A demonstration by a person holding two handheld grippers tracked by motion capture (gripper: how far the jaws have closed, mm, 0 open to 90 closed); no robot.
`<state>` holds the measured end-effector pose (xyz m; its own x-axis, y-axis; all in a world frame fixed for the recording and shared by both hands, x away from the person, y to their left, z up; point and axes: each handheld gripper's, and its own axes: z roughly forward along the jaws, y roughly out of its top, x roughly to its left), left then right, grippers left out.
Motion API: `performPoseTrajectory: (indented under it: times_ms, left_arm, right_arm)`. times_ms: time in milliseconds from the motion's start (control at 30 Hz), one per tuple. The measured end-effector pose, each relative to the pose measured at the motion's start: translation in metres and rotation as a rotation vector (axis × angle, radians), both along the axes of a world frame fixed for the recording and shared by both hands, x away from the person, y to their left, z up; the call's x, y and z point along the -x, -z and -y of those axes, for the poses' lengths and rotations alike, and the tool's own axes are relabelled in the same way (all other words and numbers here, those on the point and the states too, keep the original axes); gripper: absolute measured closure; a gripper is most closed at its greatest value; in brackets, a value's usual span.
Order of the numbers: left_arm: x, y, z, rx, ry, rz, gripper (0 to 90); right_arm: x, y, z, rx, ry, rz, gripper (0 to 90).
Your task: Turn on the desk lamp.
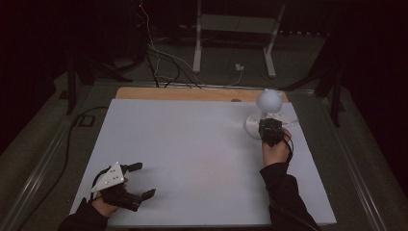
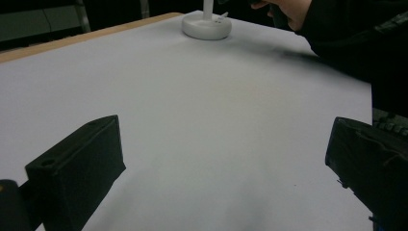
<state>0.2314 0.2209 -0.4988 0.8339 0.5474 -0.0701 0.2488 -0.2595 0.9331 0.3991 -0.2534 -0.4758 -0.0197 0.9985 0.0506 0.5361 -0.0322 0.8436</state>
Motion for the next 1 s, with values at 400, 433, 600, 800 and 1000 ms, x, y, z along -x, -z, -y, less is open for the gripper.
performPoseTrajectory:
  times_ms: [400,433,600,800,1000]
  left_arm:
    - [0.000,0.000,0.000,-0.001,0.000,-0.001,0.4]
    - [0.000,0.000,0.000,-0.001,0.000,-0.001,0.4]
    - [0.000,0.000,0.000,-0.003,0.000,-0.001,0.3]
    - [0.000,0.000,0.000,-0.003,0.000,-0.002,0.4]
    - [0.000,0.000,0.000,-0.003,0.001,-0.003,0.4]
  right_arm:
    - [-0.008,0.012,-0.003,-0.013,-0.020,-0.055,90.0]
    - [-0.009,0.014,-0.003,-0.009,-0.019,-0.062,90.0]
    - [-0.012,0.019,-0.005,0.003,-0.024,-0.080,90.0]
    - [-0.015,0.023,-0.005,0.006,-0.021,-0.094,90.0]
    - [-0.016,0.025,-0.006,0.011,-0.023,-0.097,90.0]
